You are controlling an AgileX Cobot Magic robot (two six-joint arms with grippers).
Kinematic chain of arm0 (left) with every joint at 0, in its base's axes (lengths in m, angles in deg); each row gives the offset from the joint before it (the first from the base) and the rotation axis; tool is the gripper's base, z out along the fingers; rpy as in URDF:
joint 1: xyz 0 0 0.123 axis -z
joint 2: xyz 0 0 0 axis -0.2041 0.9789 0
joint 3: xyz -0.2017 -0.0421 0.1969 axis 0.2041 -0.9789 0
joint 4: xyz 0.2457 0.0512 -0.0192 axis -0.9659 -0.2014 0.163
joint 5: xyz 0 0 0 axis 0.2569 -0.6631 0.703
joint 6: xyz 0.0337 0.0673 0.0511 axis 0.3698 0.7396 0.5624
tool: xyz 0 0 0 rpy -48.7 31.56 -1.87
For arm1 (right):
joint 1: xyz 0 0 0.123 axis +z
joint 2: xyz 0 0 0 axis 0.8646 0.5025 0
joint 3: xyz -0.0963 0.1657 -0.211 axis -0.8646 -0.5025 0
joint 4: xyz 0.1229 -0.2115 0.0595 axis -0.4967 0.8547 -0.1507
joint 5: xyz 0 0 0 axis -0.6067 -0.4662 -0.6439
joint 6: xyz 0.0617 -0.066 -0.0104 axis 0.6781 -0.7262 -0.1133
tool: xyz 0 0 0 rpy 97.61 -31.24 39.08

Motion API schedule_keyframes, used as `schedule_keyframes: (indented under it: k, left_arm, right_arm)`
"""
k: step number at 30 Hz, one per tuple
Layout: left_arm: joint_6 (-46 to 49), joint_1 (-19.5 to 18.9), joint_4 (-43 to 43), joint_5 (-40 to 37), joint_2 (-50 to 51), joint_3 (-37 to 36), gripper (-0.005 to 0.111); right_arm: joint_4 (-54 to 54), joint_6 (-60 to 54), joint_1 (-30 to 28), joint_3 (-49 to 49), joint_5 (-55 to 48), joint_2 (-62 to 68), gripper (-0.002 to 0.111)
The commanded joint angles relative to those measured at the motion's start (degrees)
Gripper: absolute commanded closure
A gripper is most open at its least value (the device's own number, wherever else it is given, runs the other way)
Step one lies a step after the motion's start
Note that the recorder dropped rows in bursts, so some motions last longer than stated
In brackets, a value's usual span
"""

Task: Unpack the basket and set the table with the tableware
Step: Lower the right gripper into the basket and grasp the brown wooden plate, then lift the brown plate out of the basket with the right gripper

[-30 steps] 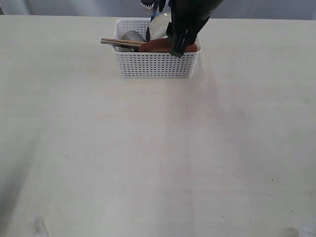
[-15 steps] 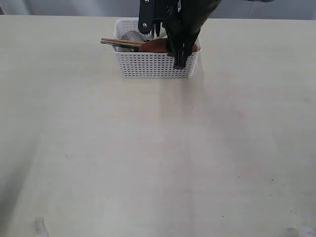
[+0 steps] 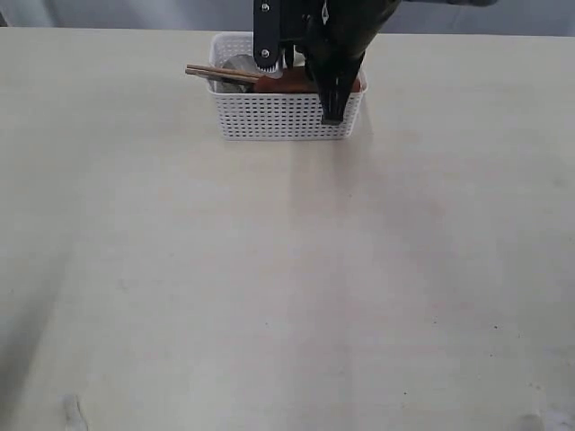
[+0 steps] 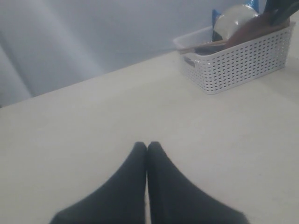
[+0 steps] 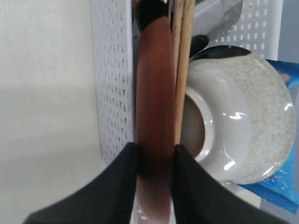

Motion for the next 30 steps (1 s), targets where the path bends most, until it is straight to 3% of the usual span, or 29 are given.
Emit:
schedule_keyframes:
  k: [1, 3, 30]
  left_arm:
    - [-0.5, 0.3, 0.6, 0.0, 0.0, -0.2, 0.107]
    - [-0.5, 0.3, 0.6, 0.0, 0.0, -0.2, 0.107]
    - [-0.5, 0.3, 0.8, 0.0, 0.0, -0.2, 0.107]
  right_arm:
    - [4.1, -3.1, -0.1, 0.5, 0.9, -0.1, 0.102]
    - [4.1, -4.9, -0.1, 0.5, 0.9, -0.2, 0.109]
    - [6.8, -10.6, 0.0, 0.8, -2.6, -4.7, 0.109]
